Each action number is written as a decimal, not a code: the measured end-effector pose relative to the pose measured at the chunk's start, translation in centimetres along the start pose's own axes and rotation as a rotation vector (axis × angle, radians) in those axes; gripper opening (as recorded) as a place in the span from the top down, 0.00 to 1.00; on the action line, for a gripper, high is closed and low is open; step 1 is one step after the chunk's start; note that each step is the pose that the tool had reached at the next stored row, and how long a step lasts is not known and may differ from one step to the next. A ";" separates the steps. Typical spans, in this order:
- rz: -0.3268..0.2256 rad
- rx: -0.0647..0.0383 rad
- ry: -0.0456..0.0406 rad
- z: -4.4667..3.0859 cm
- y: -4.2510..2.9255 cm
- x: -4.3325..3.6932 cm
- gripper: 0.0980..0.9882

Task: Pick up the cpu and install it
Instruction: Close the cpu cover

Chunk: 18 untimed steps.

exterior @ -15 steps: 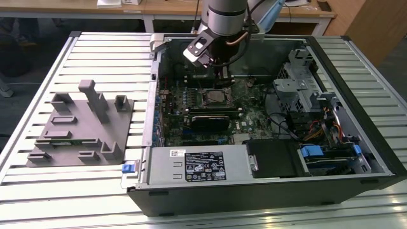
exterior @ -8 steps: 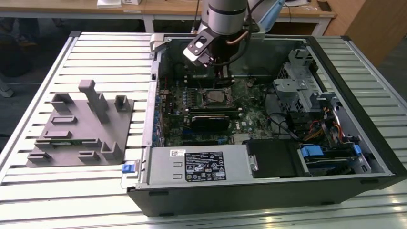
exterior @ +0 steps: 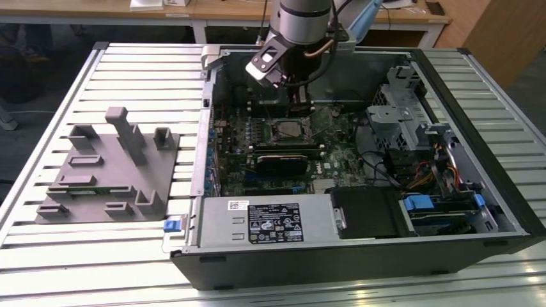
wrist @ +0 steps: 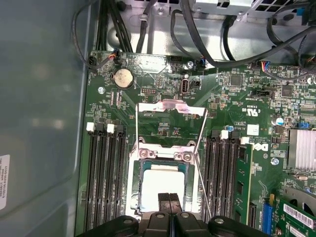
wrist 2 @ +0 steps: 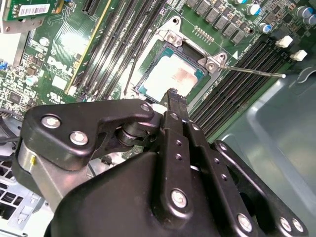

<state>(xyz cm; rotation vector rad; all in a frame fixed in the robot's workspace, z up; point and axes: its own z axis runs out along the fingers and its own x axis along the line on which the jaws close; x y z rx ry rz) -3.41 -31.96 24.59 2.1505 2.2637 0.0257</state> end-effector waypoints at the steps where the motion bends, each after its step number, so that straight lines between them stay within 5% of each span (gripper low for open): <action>1: 0.000 0.000 0.0001 -0.03 0.00 0.01 0.99; 18: 0.000 0.000 0.0000 -0.56 0.01 0.00 0.99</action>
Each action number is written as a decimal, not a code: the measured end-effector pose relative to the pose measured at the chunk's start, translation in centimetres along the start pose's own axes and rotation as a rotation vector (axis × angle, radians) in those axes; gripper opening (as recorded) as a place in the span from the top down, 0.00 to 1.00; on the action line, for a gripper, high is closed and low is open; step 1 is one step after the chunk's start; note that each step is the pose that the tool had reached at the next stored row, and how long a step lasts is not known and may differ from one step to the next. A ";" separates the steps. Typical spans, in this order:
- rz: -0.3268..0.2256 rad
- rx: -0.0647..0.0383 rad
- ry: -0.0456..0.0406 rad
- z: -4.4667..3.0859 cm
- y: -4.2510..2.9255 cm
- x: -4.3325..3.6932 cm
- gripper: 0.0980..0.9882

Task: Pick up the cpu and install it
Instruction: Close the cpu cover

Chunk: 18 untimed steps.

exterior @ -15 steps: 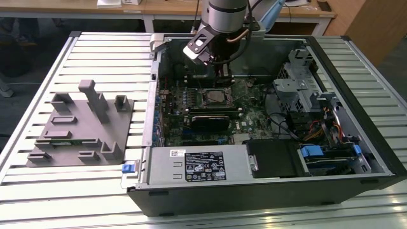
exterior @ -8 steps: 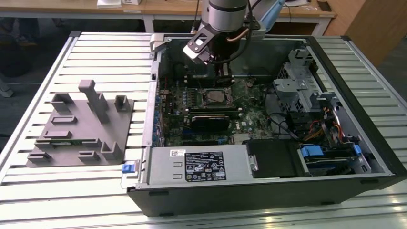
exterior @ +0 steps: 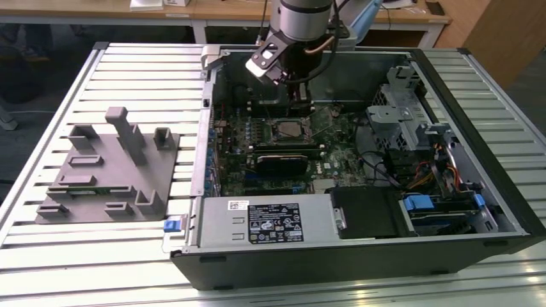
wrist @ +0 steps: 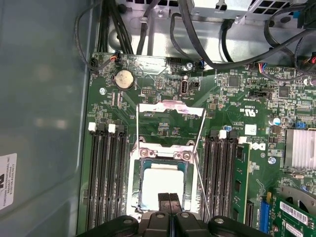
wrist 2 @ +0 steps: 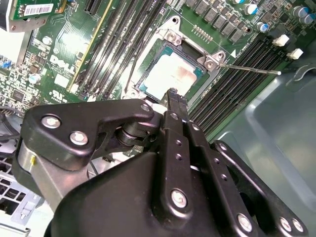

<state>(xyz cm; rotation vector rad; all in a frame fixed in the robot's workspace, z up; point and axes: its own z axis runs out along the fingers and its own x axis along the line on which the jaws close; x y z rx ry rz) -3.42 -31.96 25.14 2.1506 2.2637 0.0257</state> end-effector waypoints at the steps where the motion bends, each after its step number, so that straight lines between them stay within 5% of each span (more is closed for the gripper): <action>1: 0.000 0.000 0.0002 -0.02 0.00 0.00 0.99; 10: 0.000 0.000 0.0001 -0.03 0.10 -0.38 0.99; 18: 0.000 0.000 0.0003 0.02 2.06 -0.49 0.99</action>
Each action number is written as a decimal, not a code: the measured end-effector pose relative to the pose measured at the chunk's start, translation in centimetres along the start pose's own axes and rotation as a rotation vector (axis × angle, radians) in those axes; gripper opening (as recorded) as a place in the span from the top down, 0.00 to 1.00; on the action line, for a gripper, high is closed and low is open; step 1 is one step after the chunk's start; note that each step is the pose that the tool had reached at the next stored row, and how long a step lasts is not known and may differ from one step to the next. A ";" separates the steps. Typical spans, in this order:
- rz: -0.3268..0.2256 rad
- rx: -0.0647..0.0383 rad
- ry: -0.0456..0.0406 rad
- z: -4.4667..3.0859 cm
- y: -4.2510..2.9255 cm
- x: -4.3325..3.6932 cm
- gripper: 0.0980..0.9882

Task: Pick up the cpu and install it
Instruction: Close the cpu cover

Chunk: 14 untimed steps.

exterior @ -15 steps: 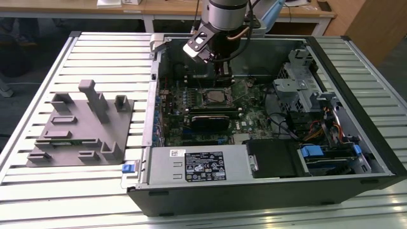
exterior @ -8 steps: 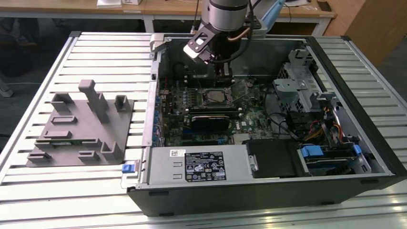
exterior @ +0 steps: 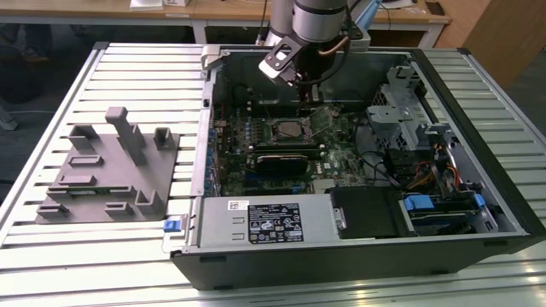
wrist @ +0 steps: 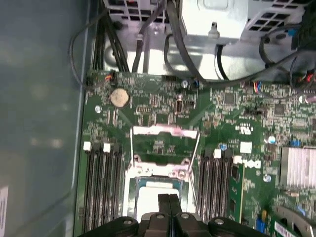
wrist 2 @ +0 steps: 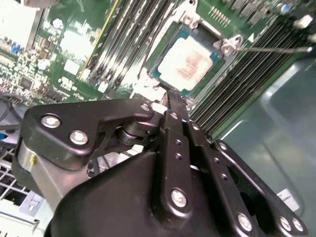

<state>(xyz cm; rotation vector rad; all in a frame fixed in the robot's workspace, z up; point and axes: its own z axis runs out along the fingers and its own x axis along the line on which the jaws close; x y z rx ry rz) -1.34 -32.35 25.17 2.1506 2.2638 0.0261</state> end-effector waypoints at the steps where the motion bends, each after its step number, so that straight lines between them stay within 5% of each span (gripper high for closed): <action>1: 0.000 0.000 -0.0001 0.00 0.06 0.00 0.99; 14: 0.000 0.000 0.0001 -0.74 0.75 -0.04 0.99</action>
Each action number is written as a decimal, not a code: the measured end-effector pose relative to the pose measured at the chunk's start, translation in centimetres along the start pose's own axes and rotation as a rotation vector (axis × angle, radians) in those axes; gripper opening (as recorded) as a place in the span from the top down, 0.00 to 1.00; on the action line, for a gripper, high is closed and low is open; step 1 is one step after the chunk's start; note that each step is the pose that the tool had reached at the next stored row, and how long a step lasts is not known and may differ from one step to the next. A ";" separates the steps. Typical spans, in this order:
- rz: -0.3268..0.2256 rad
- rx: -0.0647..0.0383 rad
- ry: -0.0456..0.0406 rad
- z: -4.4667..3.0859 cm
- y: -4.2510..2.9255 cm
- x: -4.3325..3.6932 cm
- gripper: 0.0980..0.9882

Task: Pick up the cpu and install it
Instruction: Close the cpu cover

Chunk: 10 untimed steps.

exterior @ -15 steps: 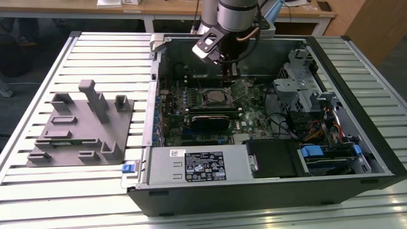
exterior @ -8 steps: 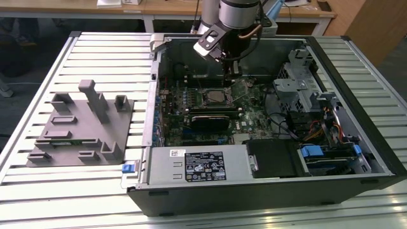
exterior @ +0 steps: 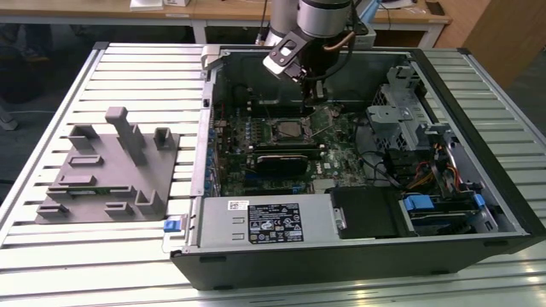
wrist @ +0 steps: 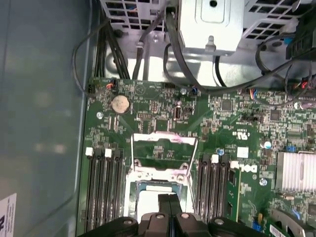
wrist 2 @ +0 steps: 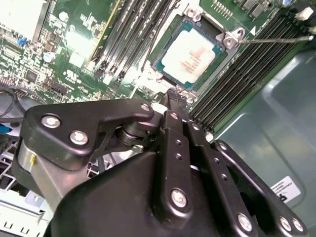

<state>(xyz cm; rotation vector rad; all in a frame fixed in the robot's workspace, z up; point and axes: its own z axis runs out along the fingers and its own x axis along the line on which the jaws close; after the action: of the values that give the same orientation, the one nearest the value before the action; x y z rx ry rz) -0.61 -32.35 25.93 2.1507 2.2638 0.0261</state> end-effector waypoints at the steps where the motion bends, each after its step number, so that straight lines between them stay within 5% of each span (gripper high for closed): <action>1: 0.000 0.000 0.0000 0.00 0.12 -0.01 0.99; 10: 0.000 0.000 -0.0001 0.02 0.79 -0.04 0.99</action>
<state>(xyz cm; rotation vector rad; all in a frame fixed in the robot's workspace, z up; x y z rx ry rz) 0.19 -32.35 25.93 2.1507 2.2638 0.0260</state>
